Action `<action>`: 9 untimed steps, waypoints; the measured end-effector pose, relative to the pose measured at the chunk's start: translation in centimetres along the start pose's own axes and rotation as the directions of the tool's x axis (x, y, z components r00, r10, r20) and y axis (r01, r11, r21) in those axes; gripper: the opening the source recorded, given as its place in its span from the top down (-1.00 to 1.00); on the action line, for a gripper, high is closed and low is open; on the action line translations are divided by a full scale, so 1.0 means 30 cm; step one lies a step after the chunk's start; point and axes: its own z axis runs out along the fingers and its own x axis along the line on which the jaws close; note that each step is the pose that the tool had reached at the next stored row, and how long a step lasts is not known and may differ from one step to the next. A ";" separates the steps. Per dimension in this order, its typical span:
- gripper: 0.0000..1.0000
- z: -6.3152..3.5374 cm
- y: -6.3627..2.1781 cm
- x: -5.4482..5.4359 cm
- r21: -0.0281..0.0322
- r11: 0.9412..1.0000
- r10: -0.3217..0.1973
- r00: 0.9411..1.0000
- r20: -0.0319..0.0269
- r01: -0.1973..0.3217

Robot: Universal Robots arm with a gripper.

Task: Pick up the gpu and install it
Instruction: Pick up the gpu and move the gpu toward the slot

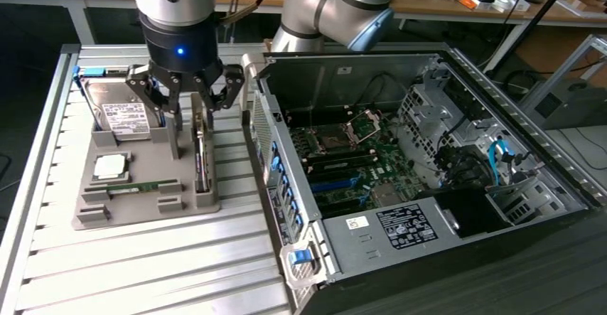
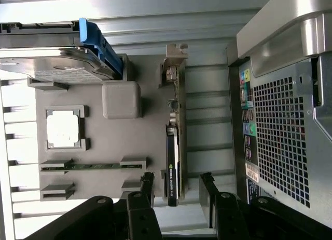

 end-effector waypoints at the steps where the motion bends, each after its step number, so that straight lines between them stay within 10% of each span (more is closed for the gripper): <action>1: 0.04 0.002 0.000 -0.002 0.000 1.000 0.000 1.000 0.000 0.000; 9: 0.04 0.030 -0.002 -0.003 0.000 1.000 0.000 1.000 0.000 0.000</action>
